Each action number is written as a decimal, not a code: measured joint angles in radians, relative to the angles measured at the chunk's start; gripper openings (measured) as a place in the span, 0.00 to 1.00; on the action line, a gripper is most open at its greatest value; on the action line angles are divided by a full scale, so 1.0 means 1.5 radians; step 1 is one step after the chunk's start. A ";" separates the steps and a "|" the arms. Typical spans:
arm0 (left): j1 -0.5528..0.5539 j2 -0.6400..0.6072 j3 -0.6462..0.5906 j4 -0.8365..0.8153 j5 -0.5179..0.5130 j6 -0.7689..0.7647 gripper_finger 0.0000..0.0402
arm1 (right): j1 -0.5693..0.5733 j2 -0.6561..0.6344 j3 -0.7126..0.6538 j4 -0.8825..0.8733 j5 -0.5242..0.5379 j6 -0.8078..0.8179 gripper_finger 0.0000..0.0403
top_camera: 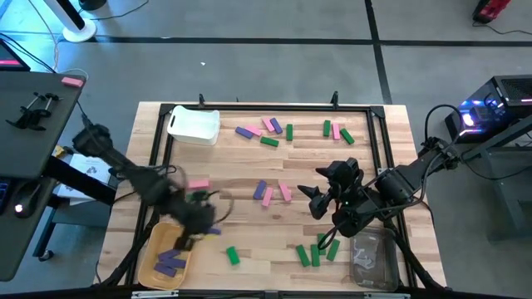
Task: Sort blocks
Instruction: Put the violet block into the yellow bin
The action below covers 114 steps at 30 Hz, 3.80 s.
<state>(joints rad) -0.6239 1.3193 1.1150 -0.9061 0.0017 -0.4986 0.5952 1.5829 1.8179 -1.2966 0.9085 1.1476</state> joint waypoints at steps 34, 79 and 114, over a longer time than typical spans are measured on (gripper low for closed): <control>0.037 -0.007 0.007 -0.131 -0.038 0.085 0.61 | 0.000 0.000 0.000 0.019 0.040 -0.013 0.69; 0.200 0.201 -0.229 0.059 0.017 0.654 0.55 | -0.052 0.041 0.000 0.092 0.003 -0.015 0.69; -0.197 0.007 -0.070 -0.088 0.212 -0.124 0.15 | -0.052 0.041 0.000 0.049 -0.065 -0.054 0.69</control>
<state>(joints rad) -0.9192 1.3296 1.0103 -1.0375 0.3197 -0.6853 0.5171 1.6447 1.8179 -1.2224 0.8104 1.0671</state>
